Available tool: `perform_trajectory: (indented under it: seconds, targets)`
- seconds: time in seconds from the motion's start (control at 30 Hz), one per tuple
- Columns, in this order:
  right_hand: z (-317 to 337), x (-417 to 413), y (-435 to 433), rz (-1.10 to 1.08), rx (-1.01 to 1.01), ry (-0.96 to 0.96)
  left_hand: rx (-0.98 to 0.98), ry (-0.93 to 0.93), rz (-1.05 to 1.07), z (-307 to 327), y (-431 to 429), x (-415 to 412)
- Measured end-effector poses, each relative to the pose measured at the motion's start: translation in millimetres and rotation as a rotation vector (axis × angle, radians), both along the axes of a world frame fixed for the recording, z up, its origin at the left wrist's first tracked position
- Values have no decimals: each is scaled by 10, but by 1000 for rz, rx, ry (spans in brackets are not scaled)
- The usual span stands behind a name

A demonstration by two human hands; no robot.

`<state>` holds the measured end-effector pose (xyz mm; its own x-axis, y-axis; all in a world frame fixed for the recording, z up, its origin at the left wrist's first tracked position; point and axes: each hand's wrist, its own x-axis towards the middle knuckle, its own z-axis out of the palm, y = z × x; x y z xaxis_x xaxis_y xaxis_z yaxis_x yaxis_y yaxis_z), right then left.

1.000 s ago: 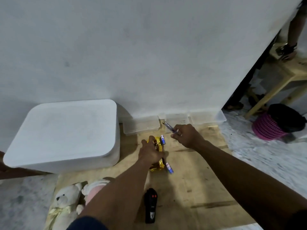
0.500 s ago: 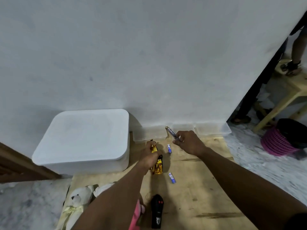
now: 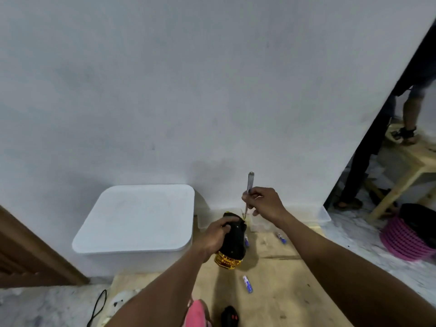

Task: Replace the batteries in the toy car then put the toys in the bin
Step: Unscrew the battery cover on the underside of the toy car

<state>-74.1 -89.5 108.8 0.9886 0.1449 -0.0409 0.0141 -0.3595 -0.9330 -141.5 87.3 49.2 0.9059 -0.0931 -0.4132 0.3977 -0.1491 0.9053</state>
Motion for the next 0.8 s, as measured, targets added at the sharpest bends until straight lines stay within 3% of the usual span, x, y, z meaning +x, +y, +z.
perform_trajectory:
  seconds: [0.13, 0.8]
  targets:
    - [90, -4, 98, 37, 78, 16, -51, 16, 86, 43, 20, -4]
    - [34, -37, 196, 88, 30, -45, -79, 36, 109, 59, 58, -10]
